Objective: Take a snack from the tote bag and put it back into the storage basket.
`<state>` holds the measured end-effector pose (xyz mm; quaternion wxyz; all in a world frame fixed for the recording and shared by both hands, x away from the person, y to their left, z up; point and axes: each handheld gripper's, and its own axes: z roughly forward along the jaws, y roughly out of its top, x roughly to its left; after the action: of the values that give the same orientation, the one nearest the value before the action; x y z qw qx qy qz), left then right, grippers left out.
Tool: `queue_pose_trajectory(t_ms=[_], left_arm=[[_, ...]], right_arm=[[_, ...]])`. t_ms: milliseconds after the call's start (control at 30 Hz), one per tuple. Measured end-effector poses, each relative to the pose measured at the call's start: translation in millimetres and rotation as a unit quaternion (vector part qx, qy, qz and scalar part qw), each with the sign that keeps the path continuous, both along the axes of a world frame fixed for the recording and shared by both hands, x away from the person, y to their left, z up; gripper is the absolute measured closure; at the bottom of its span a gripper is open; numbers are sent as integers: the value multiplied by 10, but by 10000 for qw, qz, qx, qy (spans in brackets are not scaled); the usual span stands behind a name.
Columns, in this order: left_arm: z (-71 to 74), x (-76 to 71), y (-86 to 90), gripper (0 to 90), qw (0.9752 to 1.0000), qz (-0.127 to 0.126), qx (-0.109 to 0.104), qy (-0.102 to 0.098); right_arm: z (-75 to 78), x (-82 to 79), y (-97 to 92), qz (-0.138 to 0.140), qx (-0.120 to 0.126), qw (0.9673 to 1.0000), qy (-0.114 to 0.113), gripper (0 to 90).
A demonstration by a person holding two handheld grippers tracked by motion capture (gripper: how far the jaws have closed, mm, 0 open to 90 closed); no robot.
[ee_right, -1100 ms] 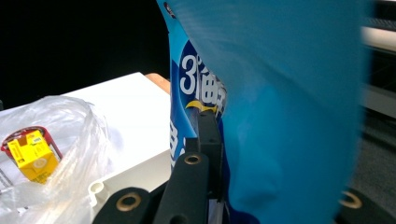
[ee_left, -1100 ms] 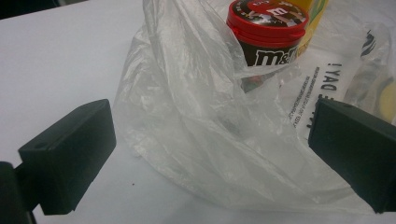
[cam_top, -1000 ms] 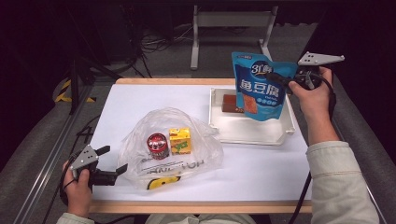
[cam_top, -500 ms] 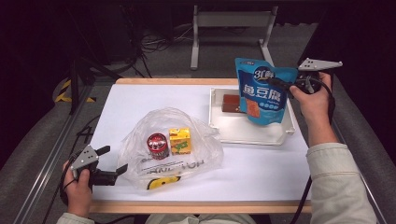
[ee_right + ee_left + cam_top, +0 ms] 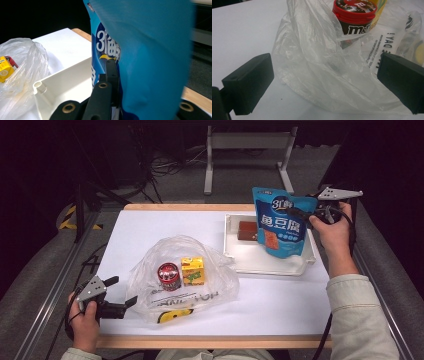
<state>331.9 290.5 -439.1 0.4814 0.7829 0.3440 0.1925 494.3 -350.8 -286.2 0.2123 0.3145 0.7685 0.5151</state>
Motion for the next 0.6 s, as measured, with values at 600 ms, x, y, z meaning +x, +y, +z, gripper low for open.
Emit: queue_pose_trajectory(t_ms=[600], left_arm=[[2, -1, 1, 14, 10000, -7, -6, 5]], right_arm=[[-81, 6, -95, -26, 130, 9999, 63, 888]])
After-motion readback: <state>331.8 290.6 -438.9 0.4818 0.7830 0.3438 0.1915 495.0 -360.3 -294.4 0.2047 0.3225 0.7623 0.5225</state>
